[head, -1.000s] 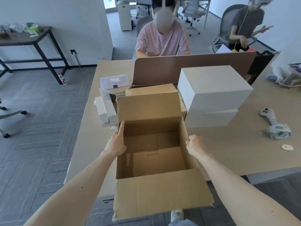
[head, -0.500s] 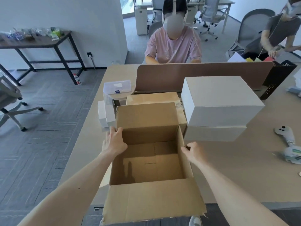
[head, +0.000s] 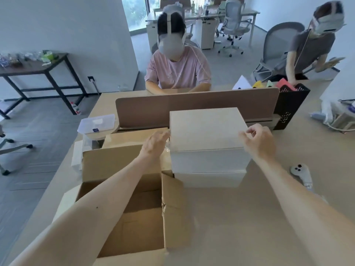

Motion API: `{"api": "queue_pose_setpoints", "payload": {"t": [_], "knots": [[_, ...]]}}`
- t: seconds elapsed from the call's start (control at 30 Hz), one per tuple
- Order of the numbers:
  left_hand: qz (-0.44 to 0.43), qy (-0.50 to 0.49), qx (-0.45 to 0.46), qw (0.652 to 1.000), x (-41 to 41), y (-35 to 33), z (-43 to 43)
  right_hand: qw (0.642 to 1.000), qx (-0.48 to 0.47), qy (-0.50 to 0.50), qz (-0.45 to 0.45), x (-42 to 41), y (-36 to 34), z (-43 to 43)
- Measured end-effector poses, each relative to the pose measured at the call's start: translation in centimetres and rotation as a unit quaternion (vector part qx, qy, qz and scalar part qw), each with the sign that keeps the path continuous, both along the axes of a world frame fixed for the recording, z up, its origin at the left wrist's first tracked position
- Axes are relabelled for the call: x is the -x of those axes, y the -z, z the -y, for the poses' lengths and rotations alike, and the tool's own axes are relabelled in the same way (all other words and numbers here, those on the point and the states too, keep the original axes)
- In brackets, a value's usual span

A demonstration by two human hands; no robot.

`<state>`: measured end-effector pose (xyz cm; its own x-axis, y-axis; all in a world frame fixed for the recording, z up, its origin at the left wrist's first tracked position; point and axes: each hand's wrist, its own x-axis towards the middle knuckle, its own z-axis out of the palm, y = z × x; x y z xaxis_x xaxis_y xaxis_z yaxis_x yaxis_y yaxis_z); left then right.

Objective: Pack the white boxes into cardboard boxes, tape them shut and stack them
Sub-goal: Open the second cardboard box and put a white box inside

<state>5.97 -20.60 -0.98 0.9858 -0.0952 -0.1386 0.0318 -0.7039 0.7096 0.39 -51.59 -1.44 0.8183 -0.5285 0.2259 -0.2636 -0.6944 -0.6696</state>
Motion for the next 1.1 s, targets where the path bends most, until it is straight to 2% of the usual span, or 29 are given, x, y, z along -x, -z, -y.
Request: {"api": "queue_pose_setpoints", "payload": {"t": [0.07,0.13,0.2,0.3,0.37,0.47,0.53,0.63,0.83,0.93,1.1], "knots": [[-0.1,-0.04,0.11,0.988,-1.3,0.4,1.6,0.988,-0.107,-0.03,-0.11,-0.9,0.3,2.0],[-0.2,-0.086,0.181,0.959,-2.1,1.6,2.4,0.947,-0.266,-0.072,-0.165,-1.3,0.8,2.9],[-0.215,-0.129,0.2,0.947,-2.6,3.2,2.3,0.893,-0.392,-0.073,-0.21,-1.6,2.1,3.8],[-0.212,-0.148,0.219,0.941,-2.5,4.7,2.2,0.828,-0.497,-0.076,-0.249,-1.2,4.0,4.8],[-0.247,-0.132,0.268,0.922,-2.2,5.3,2.4,0.797,-0.542,-0.08,-0.254,-0.8,4.7,5.2],[-0.287,-0.1,0.327,0.895,-1.5,5.3,3.0,0.784,-0.563,-0.088,-0.246,-0.3,4.7,5.0],[-0.29,-0.097,0.336,0.891,-0.8,4.7,3.4,0.768,-0.589,-0.102,-0.229,0.1,4.5,4.6],[-0.315,-0.099,0.336,0.882,0.4,4.2,3.8,0.766,-0.6,-0.11,-0.203,0.6,4.6,4.6],[-0.352,-0.091,0.299,0.882,2.0,4.6,3.5,0.772,-0.612,-0.094,-0.145,3.0,4.8,4.3],[-0.33,-0.063,0.316,0.887,2.7,4.0,3.5,0.769,-0.624,-0.09,-0.103,4.6,5.0,4.4],[-0.286,-0.015,0.291,0.913,3.7,2.2,2.0,0.78,-0.617,-0.078,-0.076,6.9,4.9,3.2]]}}
